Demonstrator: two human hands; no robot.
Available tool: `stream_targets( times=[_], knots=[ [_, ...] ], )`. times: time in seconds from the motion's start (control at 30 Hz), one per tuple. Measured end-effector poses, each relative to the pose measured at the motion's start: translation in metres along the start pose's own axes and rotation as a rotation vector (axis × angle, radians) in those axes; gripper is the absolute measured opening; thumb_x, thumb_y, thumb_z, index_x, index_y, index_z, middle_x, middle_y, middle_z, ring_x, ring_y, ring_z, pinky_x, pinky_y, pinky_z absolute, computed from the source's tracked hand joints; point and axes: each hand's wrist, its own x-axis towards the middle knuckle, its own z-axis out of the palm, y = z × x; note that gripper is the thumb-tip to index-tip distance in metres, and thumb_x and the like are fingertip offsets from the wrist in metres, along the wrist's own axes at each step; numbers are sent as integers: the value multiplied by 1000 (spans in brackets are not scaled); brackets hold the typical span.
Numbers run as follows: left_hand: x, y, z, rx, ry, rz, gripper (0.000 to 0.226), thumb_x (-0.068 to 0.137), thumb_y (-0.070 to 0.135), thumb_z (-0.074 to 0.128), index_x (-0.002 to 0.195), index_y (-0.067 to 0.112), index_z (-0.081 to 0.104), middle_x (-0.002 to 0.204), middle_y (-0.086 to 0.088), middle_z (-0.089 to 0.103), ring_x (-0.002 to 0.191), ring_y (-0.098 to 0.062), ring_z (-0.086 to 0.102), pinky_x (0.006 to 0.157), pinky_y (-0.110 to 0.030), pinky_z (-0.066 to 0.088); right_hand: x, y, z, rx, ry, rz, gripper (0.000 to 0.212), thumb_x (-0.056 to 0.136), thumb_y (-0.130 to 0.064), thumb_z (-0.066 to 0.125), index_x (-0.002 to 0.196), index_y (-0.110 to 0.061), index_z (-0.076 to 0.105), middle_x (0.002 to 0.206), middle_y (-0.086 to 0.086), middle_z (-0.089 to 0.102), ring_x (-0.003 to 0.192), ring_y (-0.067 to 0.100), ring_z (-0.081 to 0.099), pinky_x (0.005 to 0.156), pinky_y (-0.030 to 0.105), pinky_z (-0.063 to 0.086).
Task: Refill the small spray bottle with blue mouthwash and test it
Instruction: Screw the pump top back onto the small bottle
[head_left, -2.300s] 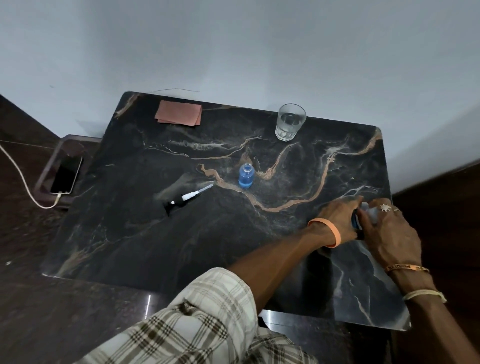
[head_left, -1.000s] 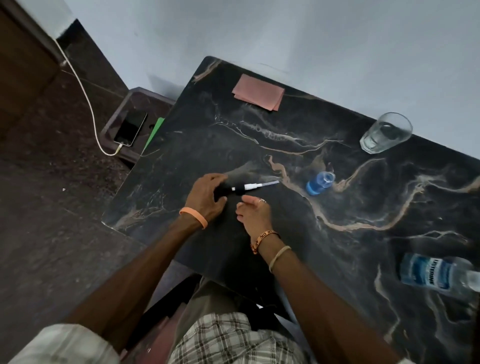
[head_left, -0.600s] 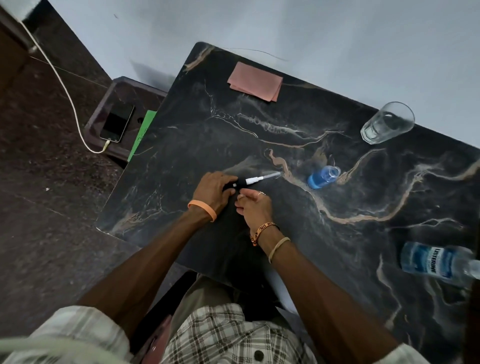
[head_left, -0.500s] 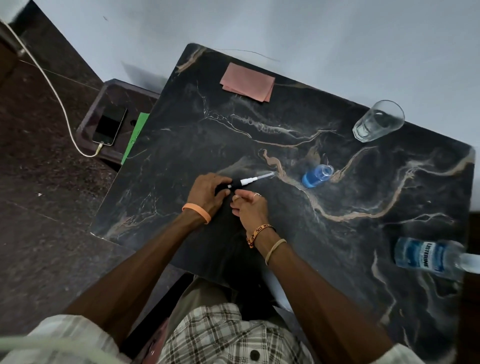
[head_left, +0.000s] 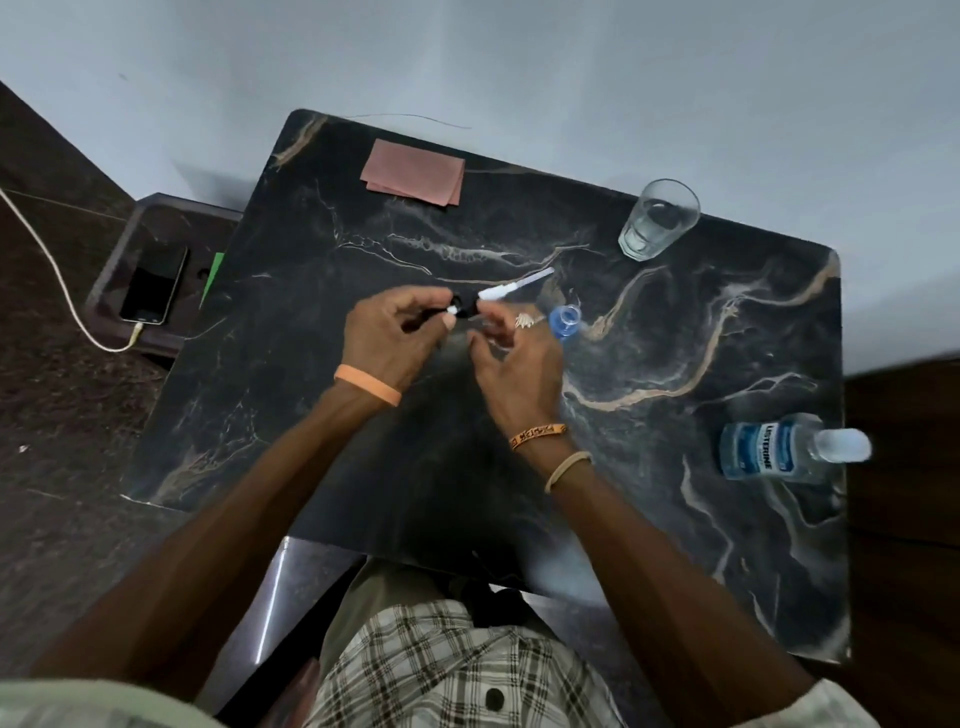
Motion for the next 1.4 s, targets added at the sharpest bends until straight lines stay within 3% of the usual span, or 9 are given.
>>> stream_targets(
  times=[0.13,0.23,0.4,0.5,0.6,0.83,1.0,1.4],
  knots=[
    [12,52,15,-29,-41,85,29,81,11,77,109,7,71,101,-5,74,89,-7,71,83,-25,58,30,-4,-48,-360,68,-308,49,77,-10,78,125,-14,65,110,12,61,91,25,63,75,32,52],
    [23,84,26,-49,-108,117,33,78,19,80,107,7,71,101,-7,74,91,-15,72,84,-37,59,48,-5,-78,-482,106,-381,42,85,-18,73,126,-13,64,102,13,61,82,26,61,65,35,50],
    [46,142,42,21,-186,177,35,74,37,83,99,14,74,92,2,75,86,-9,72,79,-35,60,70,-8,-116,-462,151,-277,32,89,-39,67,113,-19,68,100,7,60,83,22,59,61,26,41],
    [53,171,53,50,-245,208,30,78,32,80,99,11,75,85,-1,74,76,-10,73,73,-32,61,79,-6,-133,-371,127,-221,32,87,-46,66,108,-23,70,96,5,62,82,20,59,64,25,36],
    [57,187,65,116,-289,209,22,83,26,77,97,9,74,80,-7,74,70,-16,73,70,-32,61,80,-4,-145,-199,89,-185,26,86,-41,69,102,-22,74,87,-1,68,78,13,62,66,26,44],
    [54,185,83,160,-312,91,18,81,23,78,92,8,76,80,-12,74,74,-22,74,71,-33,62,71,9,-148,-87,-14,-60,10,85,-35,73,84,-28,67,70,-11,64,62,-1,57,53,9,38],
    [51,175,84,117,-307,9,18,79,20,80,90,7,75,81,-13,74,75,-22,74,71,-33,62,64,12,-143,-87,-31,-31,20,85,-33,73,84,-14,71,75,4,71,70,20,64,62,32,48],
    [50,164,87,76,-297,-44,18,77,20,82,88,7,76,78,-13,74,76,-23,74,70,-34,62,61,20,-135,-51,-43,-7,15,84,-34,74,86,-19,73,77,2,72,72,20,67,69,41,55]
  ],
)
